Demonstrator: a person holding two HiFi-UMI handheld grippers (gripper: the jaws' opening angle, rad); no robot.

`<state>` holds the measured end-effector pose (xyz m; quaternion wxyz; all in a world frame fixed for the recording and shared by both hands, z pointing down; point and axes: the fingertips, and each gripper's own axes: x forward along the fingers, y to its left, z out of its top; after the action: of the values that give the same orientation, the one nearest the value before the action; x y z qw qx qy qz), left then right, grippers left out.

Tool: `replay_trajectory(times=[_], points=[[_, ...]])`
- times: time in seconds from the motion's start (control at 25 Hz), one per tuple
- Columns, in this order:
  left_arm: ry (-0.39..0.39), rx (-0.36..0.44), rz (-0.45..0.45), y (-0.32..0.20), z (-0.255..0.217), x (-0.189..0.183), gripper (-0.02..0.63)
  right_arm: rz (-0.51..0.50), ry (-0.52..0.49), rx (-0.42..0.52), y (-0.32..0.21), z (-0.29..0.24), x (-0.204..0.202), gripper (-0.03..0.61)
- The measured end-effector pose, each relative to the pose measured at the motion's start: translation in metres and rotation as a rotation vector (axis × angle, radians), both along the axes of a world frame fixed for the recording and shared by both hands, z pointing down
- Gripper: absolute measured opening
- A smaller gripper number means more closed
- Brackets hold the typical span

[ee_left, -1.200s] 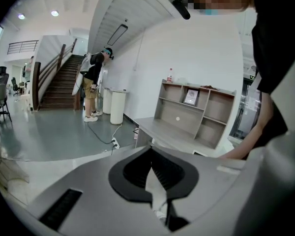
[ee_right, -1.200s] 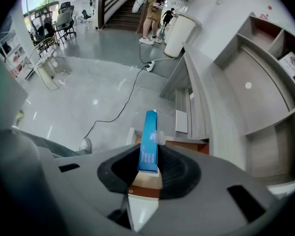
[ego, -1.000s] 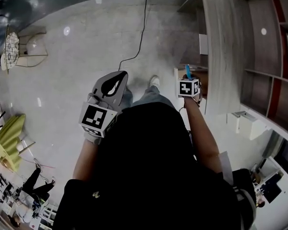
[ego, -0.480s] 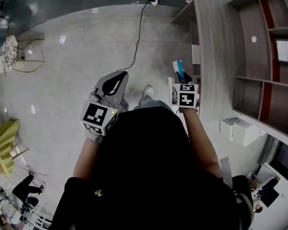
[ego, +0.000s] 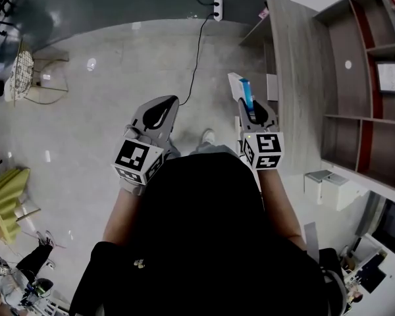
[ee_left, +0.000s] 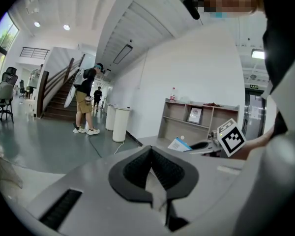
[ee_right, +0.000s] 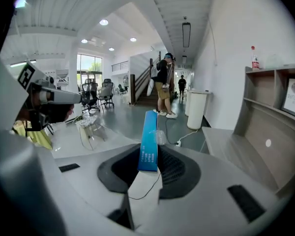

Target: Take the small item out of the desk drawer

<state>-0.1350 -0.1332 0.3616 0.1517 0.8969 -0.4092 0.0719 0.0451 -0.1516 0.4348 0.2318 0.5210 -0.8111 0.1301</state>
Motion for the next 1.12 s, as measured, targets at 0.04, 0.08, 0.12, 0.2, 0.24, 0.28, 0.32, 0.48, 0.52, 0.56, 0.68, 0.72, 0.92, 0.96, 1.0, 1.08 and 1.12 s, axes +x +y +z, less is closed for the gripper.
replay_trajectory(times=[0.04,0.08,0.12,0.2,0.24,0.28,0.32,0.48,0.52,0.56,0.68,0.72,0.92,0.96,1.0,1.08,1.12], points=[[0.003,0.006,0.0,-0.002,-0.003,-0.001,0.009,-0.011,-0.01,0.027,-0.001,-0.009,-0.005,0.083],[0.006,0.012,0.0,-0.003,-0.006,-0.002,0.009,-0.02,-0.018,0.055,-0.001,-0.018,-0.009,0.083],[0.009,0.018,0.003,-0.005,-0.008,-0.003,0.009,-0.028,-0.026,0.083,-0.001,-0.027,-0.013,0.083],[0.015,0.028,0.008,-0.007,-0.013,-0.005,0.009,-0.04,-0.046,0.134,-0.001,-0.045,-0.02,0.083],[0.019,0.032,0.01,-0.007,-0.015,-0.006,0.009,-0.044,-0.057,0.158,-0.001,-0.053,-0.023,0.083],[0.023,0.036,0.012,-0.008,-0.017,-0.008,0.009,-0.049,-0.067,0.181,0.0,-0.061,-0.026,0.083],[0.026,0.039,0.014,-0.008,-0.019,-0.009,0.009,-0.055,-0.074,0.203,0.0,-0.068,-0.029,0.083],[0.041,0.054,0.018,-0.009,-0.029,-0.011,0.009,-0.086,-0.085,0.285,0.003,-0.096,-0.036,0.083],[0.045,0.058,0.019,-0.01,-0.031,-0.012,0.009,-0.093,-0.09,0.304,0.004,-0.103,-0.038,0.083],[0.048,0.062,0.019,-0.01,-0.033,-0.012,0.009,-0.099,-0.096,0.322,0.005,-0.11,-0.04,0.083],[0.056,0.071,0.022,-0.01,-0.038,-0.014,0.009,-0.118,-0.11,0.371,0.008,-0.125,-0.045,0.083],[0.057,0.073,0.022,-0.01,-0.039,-0.015,0.009,-0.124,-0.112,0.383,0.009,-0.129,-0.046,0.083],[0.062,0.083,0.022,-0.011,-0.044,-0.018,0.009,-0.138,-0.131,0.412,0.011,-0.142,-0.051,0.083],[0.062,0.085,0.022,-0.011,-0.044,-0.019,0.009,-0.139,-0.133,0.417,0.012,-0.145,-0.051,0.083],[0.062,0.086,0.023,-0.011,-0.045,-0.019,0.009,-0.14,-0.135,0.423,0.012,-0.147,-0.051,0.083],[0.059,0.088,0.025,-0.011,-0.046,-0.019,0.009,-0.144,-0.136,0.431,0.013,-0.15,-0.052,0.083],[0.057,0.088,0.026,-0.011,-0.046,-0.019,0.009,-0.146,-0.136,0.435,0.014,-0.152,-0.052,0.083]])
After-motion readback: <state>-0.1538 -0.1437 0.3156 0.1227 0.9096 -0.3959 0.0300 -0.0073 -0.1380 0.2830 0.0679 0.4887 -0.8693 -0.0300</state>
